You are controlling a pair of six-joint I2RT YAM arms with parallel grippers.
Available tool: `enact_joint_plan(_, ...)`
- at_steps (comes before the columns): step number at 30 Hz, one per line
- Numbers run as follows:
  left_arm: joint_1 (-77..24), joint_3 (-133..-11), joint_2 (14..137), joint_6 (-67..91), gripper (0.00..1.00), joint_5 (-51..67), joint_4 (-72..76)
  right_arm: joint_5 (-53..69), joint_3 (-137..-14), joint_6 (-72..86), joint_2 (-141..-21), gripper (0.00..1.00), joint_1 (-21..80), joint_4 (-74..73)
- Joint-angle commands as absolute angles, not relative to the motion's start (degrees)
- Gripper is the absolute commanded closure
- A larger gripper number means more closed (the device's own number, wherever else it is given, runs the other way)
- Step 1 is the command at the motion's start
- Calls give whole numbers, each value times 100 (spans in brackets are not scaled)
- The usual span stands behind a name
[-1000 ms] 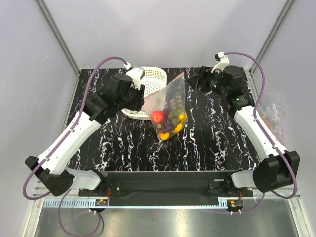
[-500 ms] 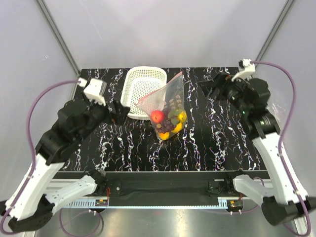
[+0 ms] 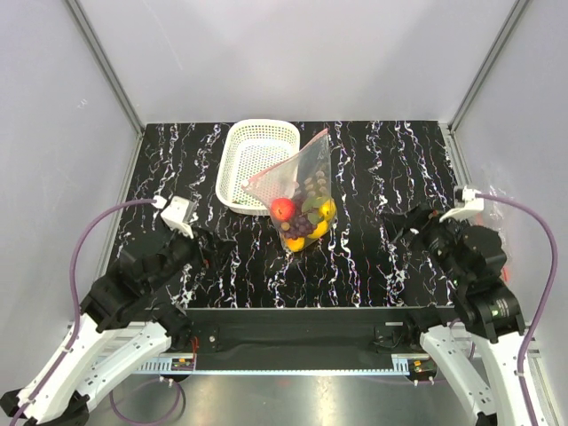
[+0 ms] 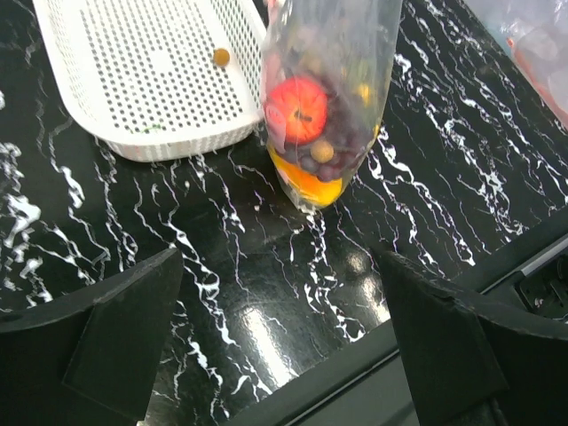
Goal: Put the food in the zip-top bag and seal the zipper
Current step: Reset both arms
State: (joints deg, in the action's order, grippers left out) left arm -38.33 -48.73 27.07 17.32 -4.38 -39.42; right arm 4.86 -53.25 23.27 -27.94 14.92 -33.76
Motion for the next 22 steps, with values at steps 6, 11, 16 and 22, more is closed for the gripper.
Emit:
enact_joint_plan(6, -3832, -4036, 2488, 1942, 1, -360, -3270, 140, -4298, 3014, -2040, 5, 1520, -3569)
enact_joint_plan(11, -3823, -3973, 2312, 1907, 1, -290, -3156, 26, -4271, 2997, -1986, 5, 1512, -3516)
enact_joint_plan(16, -3832, -3964, 2320, 1898, 1, -202, -3181, 26, -4342, 2953, -2162, 5, 1521, -3542)
enact_joint_plan(22, -3815, -3964, 2303, 1890, 1, -229, -3199, 26, -4324, 2971, -2180, 4, 1520, -3516)
